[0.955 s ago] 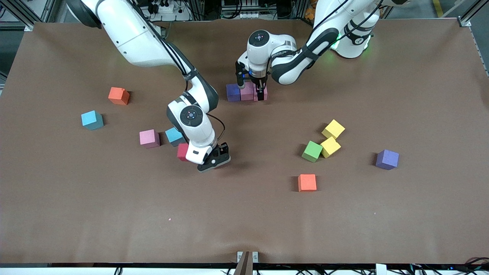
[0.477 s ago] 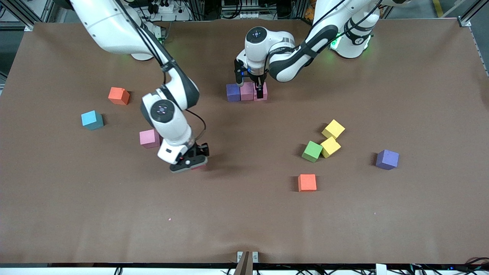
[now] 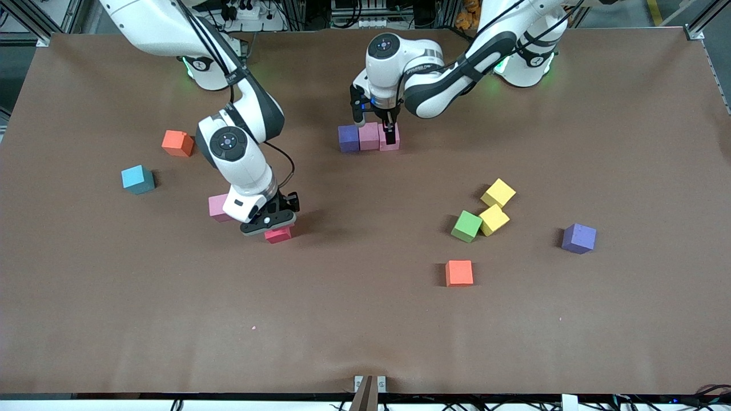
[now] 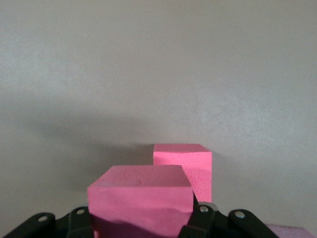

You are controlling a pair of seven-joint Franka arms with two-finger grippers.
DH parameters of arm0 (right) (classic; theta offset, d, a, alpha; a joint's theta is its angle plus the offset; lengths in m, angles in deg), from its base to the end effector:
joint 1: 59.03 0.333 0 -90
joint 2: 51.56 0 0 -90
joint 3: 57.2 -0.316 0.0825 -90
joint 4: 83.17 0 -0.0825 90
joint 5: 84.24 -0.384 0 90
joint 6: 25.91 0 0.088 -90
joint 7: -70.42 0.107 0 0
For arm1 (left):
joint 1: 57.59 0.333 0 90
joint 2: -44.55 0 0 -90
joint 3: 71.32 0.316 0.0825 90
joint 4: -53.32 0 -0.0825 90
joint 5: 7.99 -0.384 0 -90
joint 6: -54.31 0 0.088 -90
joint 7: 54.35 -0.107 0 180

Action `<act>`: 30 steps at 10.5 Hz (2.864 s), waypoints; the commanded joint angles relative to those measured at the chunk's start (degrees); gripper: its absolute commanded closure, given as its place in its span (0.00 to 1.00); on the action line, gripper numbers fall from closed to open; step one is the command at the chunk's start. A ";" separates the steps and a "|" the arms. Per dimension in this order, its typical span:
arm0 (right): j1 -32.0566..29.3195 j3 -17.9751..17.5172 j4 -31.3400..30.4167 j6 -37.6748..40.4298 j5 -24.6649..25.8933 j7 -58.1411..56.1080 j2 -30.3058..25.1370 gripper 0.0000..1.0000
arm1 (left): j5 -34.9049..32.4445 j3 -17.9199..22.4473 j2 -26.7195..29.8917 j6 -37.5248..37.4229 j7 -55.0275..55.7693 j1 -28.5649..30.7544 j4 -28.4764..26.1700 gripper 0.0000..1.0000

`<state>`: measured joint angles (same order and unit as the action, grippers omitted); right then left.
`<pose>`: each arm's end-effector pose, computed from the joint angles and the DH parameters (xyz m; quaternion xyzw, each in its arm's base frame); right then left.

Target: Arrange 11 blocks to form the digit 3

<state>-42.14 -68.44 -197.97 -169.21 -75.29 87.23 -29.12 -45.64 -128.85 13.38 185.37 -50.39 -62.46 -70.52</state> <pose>0.5461 0.2879 0.2749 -0.9871 -0.1485 -0.0589 0.0098 0.2644 -0.4814 0.2419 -0.7486 0.6621 0.0264 0.0224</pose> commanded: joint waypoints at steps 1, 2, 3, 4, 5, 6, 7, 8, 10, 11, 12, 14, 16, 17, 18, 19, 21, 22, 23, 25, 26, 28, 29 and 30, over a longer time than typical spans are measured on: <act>-2.39 -2.65 -1.83 -0.40 -0.08 2.34 -1.62 0.49 | 3.53 -3.19 1.20 -8.94 -0.09 1.10 4.55 0.00; -2.21 -2.65 -1.83 -0.49 -0.08 3.39 -1.36 0.49 | 4.50 -3.20 0.94 -12.28 -0.44 1.10 7.53 0.00; -2.21 -3.26 -1.83 -0.41 -0.08 4.19 -1.35 0.50 | 4.86 -2.94 0.76 -13.71 0.17 1.18 9.82 0.00; -2.04 -3.70 -1.92 -0.41 -0.08 6.37 -1.27 0.50 | 5.91 -1.63 0.67 -14.59 0.35 2.14 11.85 0.00; -1.86 -4.49 -2.27 -0.32 -0.08 10.66 -1.35 0.50 | 7.57 -0.23 0.50 -14.69 0.35 4.33 13.87 0.00; -1.51 -5.45 -2.45 -0.23 -0.08 13.14 -1.27 0.50 | 8.63 0.22 0.41 -14.78 0.61 6.61 15.72 0.00; 0.06 -5.72 -3.15 -0.14 -0.08 14.03 -1.18 0.50 | 8.99 1.27 0.32 -16.00 0.53 9.07 17.21 0.00; 0.94 -5.99 -3.24 0.03 -0.08 16.65 -0.66 0.50 | 9.08 1.98 0.23 -17.58 0.61 11.18 19.23 0.00; 6.03 -6.17 -2.54 -1.01 0.97 25.25 1.88 0.51 | 9.17 7.48 0.23 -18.12 0.79 11.73 23.80 0.00; 8.05 -6.17 -2.02 -1.63 0.97 28.60 2.94 0.52 | 9.08 11.00 -0.46 -18.12 0.88 11.29 26.17 0.00; 9.29 -6.17 -2.01 -2.77 0.97 31.85 4.00 0.52 | 8.99 13.12 -0.91 -18.03 2.36 11.12 27.15 0.00; 11.40 -6.17 -2.27 -5.32 2.37 35.03 5.41 0.52 | 8.20 15.16 -1.35 -18.03 14.16 10.68 27.60 0.00; 12.20 -6.69 -2.45 -5.24 4.83 39.07 5.24 0.53 | 8.20 17.97 -1.44 -18.03 24.49 9.97 29.70 0.00; 13.25 -6.87 -2.80 -5.24 6.15 40.22 5.33 0.53 | 9.16 19.29 -2.48 -18.03 26.61 9.97 31.45 0.00; 14.30 -6.87 -3.15 -5.24 8.25 42.75 5.41 0.53 | 10.91 19.56 -4.67 -18.03 31.85 9.89 34.69 0.00; 14.40 -6.87 -4.02 -5.24 10.53 45.13 5.41 0.53 | 11.54 19.74 -7.21 -17.86 37.64 9.80 36.98 0.00; 15.54 -6.87 -4.47 -5.33 12.57 48.39 6.37 0.53 | 10.14 23.22 -11.44 -16.72 38.67 7.17 41.82 0.00; 15.63 -6.96 -4.38 -5.50 12.58 48.93 6.73 0.53 | 10.05 25.60 -12.15 -15.23 38.67 4.55 43.14 0.00; 15.89 -6.96 -4.38 -5.50 12.49 48.93 6.73 0.53 | 10.22 28.06 -12.16 -14.87 38.24 2.78 43.68 0.00; 16.24 -6.96 -4.47 -5.50 12.49 49.63 6.91 0.53 | 10.22 28.44 -12.25 -13.39 37.09 2.41 44.12 0.00; 16.33 -6.96 -4.38 -5.50 12.49 49.90 7.17 0.53 | 10.22 28.44 -12.68 -11.72 36.39 2.33 44.12 0.00; 16.25 -7.04 -4.38 -5.50 12.40 49.90 7.17 0.53 | 10.75 28.44 -13.30 -8.55 35.95 2.94 44.12 0.00; 16.25 -7.04 -4.38 -5.42 12.31 49.99 7.17 0.53 | 10.84 28.44 -13.91 -7.23 35.95 3.03 44.21 0.00; 16.25 -7.22 -4.38 -5.42 12.23 50.77 7.09 0.53 | 10.93 28.53 -14.79 -5.83 36.03 3.12 44.39 0.00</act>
<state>-26.15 -75.37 -202.28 -174.22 -64.59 135.23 -22.01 -35.32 -100.61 0.39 177.88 -13.58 -59.18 -27.67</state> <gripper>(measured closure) 0.392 0.000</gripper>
